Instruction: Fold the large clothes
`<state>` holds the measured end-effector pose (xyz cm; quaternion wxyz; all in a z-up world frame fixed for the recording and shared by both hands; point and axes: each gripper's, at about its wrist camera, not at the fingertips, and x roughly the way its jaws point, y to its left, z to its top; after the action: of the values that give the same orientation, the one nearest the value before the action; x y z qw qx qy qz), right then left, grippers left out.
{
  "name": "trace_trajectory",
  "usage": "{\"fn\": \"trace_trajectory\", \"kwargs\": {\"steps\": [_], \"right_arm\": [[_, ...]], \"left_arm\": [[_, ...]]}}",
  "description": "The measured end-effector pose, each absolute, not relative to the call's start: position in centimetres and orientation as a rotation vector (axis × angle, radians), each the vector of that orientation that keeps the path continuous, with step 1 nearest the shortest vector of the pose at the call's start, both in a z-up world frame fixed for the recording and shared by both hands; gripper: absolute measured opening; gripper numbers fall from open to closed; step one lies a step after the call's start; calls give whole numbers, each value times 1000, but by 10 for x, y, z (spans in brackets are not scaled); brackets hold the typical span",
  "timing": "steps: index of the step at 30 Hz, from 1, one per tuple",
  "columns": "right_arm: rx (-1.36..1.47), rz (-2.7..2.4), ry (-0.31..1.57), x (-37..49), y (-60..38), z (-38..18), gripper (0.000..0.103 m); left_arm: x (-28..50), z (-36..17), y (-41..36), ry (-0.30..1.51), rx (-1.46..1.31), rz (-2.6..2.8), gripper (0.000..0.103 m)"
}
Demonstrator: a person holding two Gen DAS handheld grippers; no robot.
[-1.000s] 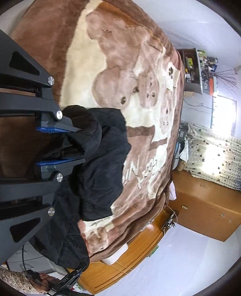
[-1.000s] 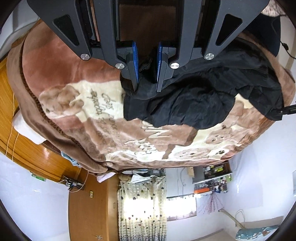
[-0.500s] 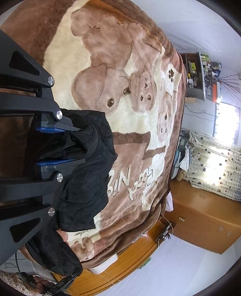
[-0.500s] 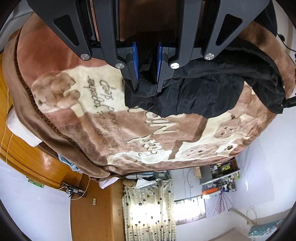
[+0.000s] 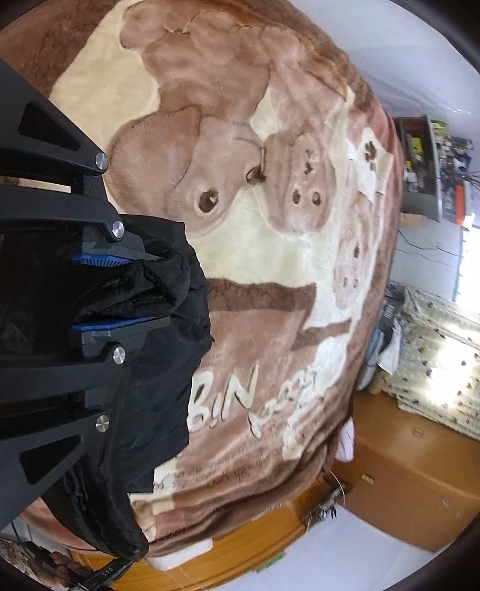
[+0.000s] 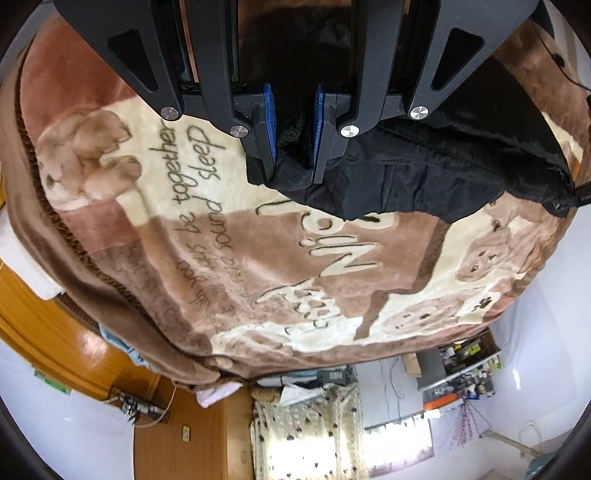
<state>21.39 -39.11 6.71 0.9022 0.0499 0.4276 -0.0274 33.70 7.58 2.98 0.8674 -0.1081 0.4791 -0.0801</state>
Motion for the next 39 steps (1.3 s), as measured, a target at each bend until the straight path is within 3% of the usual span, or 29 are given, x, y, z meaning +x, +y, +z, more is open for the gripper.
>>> {"fn": "trace_trajectory", "kwargs": {"steps": [8,10,14,16,19,23,30,37,38,39], "right_arm": [[110,-103,974,270,-398,46,20],[86,-143,969,282,-400,46,23],[139,-142,932,283,-410,53,24],[139,-146,896,277,-417,57,33],[145,-119,856,257,-431,55,49],[141,-48,916,246,-440,32,54],[197,92,963,257,-435,-10,69],[150,143,1024,286,-419,-29,69],[166,139,1034,289,-420,-31,69],[177,128,1042,290,-420,-32,65]], "left_arm": [[385,1,75,1071,-252,-152,28],[393,-1,80,1062,-263,-119,47],[392,11,101,970,-331,-141,60],[388,13,112,951,-335,-140,79],[377,12,130,932,-340,-179,79],[371,-13,143,987,-307,-215,87],[377,-59,116,1099,-249,-317,88],[396,-68,94,1121,-273,-348,86],[398,-69,92,1124,-261,-335,82],[398,-68,89,1120,-261,-330,69]]}}
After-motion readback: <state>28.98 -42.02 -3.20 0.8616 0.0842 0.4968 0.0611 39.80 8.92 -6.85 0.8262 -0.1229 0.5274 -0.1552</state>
